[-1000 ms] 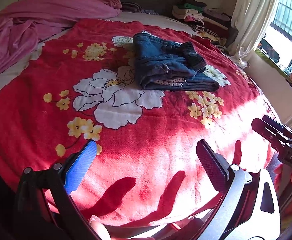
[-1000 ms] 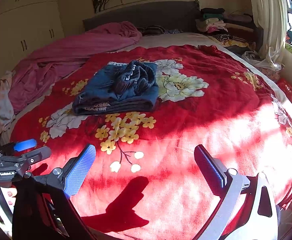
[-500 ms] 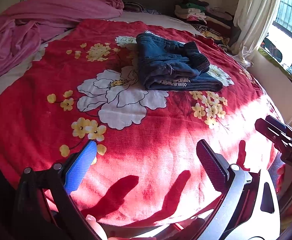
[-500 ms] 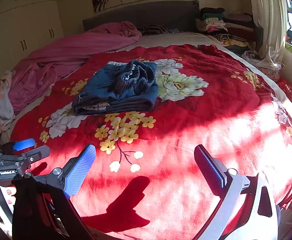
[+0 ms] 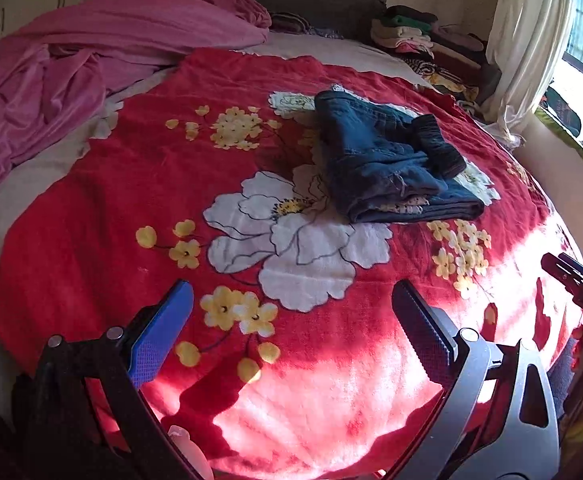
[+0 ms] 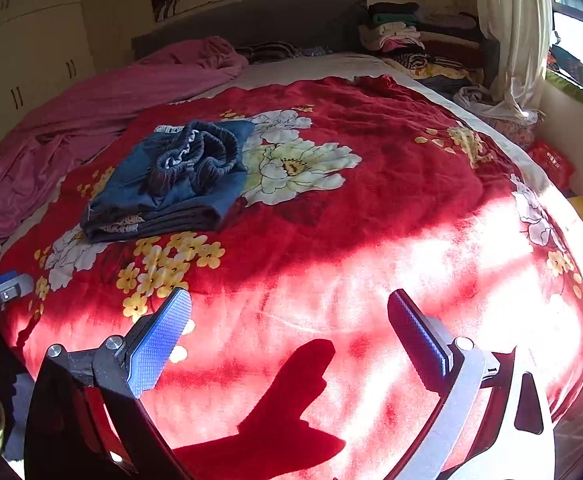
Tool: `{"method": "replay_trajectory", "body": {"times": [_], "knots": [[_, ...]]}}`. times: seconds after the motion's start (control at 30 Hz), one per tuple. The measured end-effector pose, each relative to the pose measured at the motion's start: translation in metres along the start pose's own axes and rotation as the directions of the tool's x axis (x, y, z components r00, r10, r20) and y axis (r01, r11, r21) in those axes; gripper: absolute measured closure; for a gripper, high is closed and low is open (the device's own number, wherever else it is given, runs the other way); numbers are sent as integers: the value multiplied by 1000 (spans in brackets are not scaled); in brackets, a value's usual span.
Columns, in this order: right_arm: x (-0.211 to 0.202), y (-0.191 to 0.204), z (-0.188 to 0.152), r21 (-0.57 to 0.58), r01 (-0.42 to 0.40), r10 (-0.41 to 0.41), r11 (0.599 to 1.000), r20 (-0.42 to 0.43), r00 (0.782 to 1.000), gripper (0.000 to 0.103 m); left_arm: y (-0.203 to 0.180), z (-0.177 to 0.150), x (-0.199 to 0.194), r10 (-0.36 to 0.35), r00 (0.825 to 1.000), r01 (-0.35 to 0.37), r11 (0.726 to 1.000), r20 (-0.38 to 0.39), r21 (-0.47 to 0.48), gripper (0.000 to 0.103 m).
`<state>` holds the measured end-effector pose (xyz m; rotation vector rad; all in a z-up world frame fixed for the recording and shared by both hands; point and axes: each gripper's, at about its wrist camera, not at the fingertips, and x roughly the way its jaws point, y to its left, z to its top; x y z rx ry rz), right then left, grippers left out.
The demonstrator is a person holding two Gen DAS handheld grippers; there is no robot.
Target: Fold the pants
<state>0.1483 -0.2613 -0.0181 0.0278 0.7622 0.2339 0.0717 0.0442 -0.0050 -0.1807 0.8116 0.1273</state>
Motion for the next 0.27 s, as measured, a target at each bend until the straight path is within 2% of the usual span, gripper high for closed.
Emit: {"method": "replay_trajectory", "body": {"times": [0.1, 0.27], "knots": [[19, -48, 30, 21, 114, -114, 993, -16, 993, 5, 40, 39, 36, 120, 992, -121, 993, -38, -15, 10], [75, -133, 87, 95, 253, -246, 963, -79, 966, 5, 117, 104, 108, 245, 963, -258, 960, -115, -111, 10]]}}
